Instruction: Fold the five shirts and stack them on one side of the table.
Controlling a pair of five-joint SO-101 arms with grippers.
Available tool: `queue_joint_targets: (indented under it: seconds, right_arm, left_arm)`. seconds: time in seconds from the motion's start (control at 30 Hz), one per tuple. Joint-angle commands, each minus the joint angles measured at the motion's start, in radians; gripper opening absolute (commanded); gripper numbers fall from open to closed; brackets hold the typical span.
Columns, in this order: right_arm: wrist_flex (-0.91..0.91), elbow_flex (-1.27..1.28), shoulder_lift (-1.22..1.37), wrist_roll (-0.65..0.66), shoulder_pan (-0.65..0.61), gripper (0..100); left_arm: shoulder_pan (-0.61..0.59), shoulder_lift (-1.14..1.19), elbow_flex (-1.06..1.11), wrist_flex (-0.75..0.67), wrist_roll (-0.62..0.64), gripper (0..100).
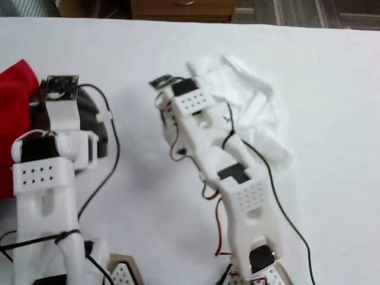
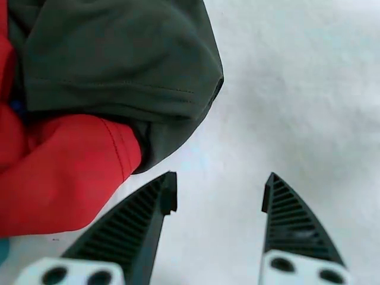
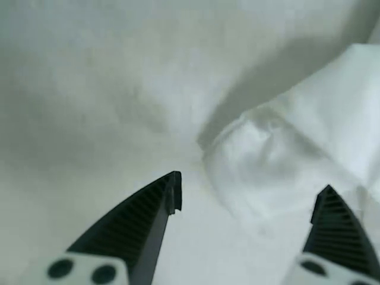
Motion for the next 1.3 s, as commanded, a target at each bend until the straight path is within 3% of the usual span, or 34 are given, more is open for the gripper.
queue_joint_targets:
  seconds: [0.0,0.27,0.43,0.47,0.7,0.97,1.27]
  right_arm:
    - [0.012,-0.057,0.025,-0.008,-0.01,34.8]
    - [0.015,-0.173,0.156,-0.009,0.013,31.7]
    - [0.018,-0.229,0.186,-0.009,0.015,2.2]
    - [0.018,-0.23,0.183,-0.011,0.015,1.1]
    - [0.033,-0.233,0.079,-0.011,0.058,1.9]
    - [0.073,-0.232,-0.305,0.133,0.15,1.9]
    - [0.077,-0.226,-0.662,0.149,0.157,1.9]
  left_arm:
    - [0.005,-0.025,-0.005,-0.017,-0.006,25]
    - [0.005,-0.026,-0.005,-0.017,-0.006,25]
    - [0.005,-0.026,-0.005,-0.015,-0.006,25]
    - [0.005,-0.026,-0.005,-0.015,-0.006,25]
    - [0.005,-0.02,-0.004,-0.015,-0.006,25]
    - [0.006,-0.02,-0.004,-0.026,-0.006,25]
    - [0.011,-0.02,-0.004,-0.081,-0.005,25]
